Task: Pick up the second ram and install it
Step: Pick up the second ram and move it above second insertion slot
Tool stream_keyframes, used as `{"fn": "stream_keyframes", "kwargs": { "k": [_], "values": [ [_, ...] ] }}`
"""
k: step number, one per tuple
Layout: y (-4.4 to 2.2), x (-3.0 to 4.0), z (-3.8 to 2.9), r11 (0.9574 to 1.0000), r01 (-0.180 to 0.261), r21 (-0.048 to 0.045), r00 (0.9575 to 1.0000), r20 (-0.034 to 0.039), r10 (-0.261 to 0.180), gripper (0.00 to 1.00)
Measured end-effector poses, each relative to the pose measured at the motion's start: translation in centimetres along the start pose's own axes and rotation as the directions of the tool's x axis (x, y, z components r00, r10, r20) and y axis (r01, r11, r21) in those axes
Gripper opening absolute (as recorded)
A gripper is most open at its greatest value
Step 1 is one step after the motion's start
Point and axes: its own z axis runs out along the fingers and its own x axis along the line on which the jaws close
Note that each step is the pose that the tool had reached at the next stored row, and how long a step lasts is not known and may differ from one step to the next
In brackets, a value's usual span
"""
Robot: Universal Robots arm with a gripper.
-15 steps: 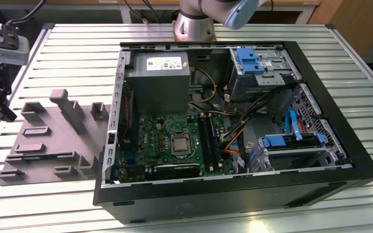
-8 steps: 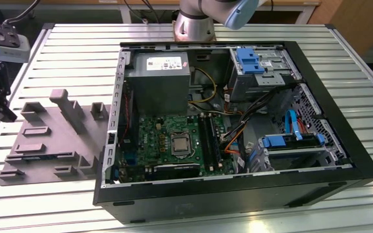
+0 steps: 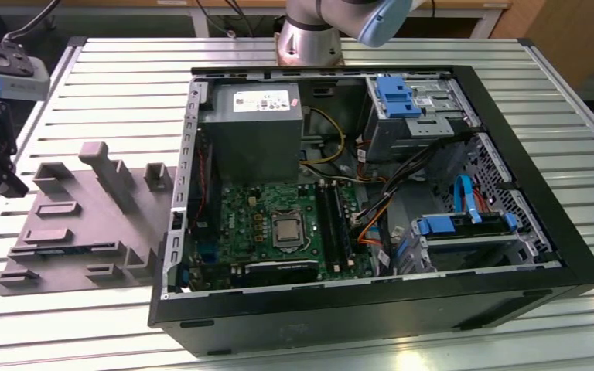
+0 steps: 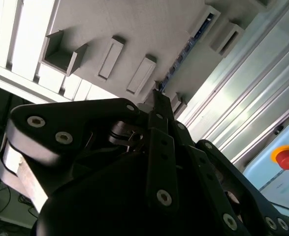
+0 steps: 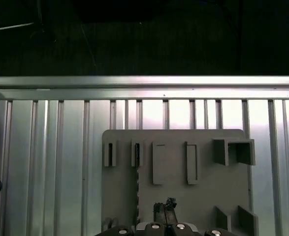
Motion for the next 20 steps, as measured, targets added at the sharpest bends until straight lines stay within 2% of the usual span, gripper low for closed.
{"fn": "stream_keyframes", "kwargs": {
  "k": [4, 20],
  "values": [
    [0.01, 0.09, 0.16, 0.9998, 0.017, -0.0004, 0.9998, -0.0007, -0.017, 0.11],
    [-0.04, 0.12, 0.99, 0.9995, 0.031, -0.0008, 0.9995, -0.0013, -0.031, 0.11]
  ]
}}
